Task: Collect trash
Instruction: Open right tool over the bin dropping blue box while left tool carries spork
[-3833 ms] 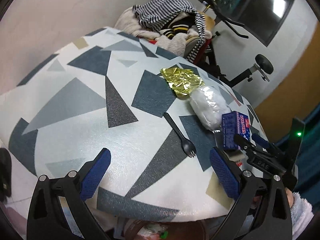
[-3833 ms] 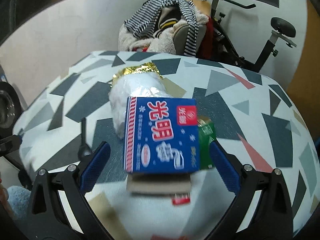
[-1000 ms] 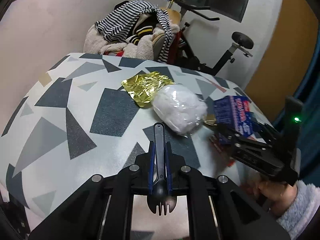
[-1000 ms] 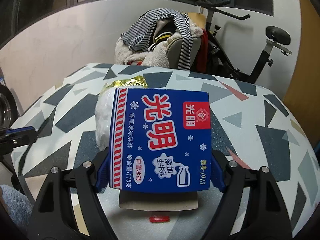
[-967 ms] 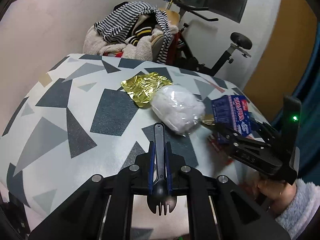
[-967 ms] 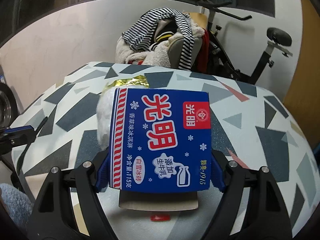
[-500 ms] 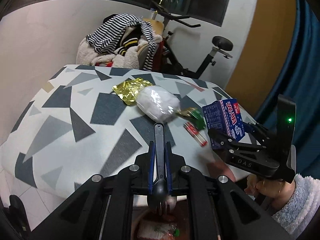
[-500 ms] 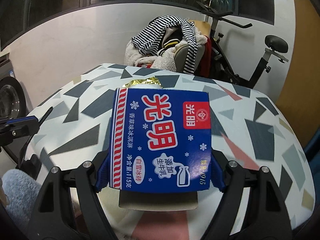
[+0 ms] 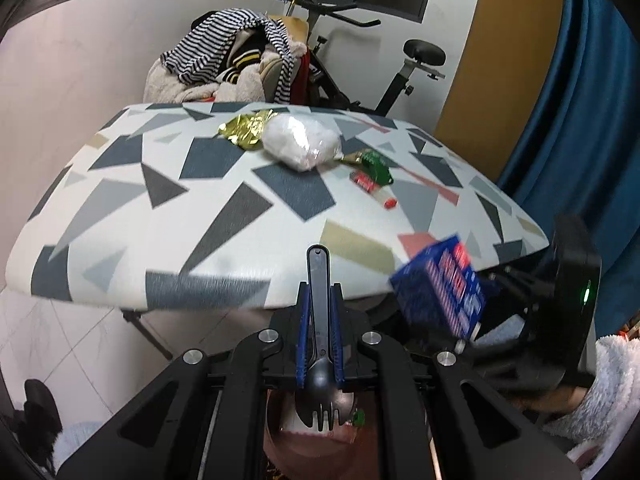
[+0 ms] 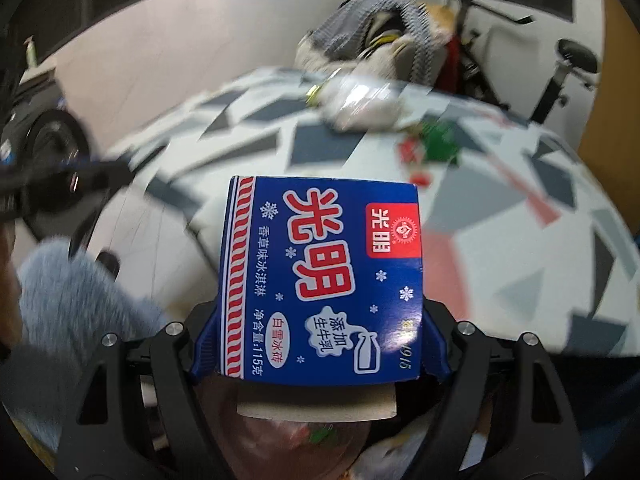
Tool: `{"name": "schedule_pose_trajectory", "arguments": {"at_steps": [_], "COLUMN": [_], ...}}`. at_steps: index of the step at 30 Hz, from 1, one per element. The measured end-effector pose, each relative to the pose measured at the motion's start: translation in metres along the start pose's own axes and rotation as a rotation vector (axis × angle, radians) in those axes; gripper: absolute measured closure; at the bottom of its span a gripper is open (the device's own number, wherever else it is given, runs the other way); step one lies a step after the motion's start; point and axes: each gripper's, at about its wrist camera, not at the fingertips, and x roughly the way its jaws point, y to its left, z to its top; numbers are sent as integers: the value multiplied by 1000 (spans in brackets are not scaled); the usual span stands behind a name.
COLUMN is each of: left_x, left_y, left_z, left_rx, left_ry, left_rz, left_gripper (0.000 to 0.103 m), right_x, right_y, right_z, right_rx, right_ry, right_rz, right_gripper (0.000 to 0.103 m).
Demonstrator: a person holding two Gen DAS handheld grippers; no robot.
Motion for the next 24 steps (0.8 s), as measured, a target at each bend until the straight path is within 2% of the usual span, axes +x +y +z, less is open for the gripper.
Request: {"name": "schedule_pose_trajectory", "arguments": {"at_steps": [4,7,9,12,17,19,20,24], "left_x": [-2,-2,-1,2,9,11,13,16], "left_y": [2,0,-3,-6,-5,-4,-3,-3], "left_z": [-12,-19,-22,-25,-32,-34,-35,-38], "left_rx": [19,50,72,87,81,71,67,59], "left_ry": [-2,-10,-17,-20,-5,0,4,17], "left_rz": [43,61,68,59,31,28,27,20], "left_gripper": [93,93,93,93,93,93,93,93], "right_x": [-2,4,16,31,49,51,51,52], "right_y": [25,29,24,15,5,6,7,7], "right_z": [9,11,11,16,11,7,7,6], "right_rx": [-88,-131,-101,-85,18,34,57,57], "right_ry": [59,75,134,171,352,372,448,456], "right_rz": [54,39,56,6,27,24,47,46], "right_gripper": [25,25,25,25,25,24,24,24]}}
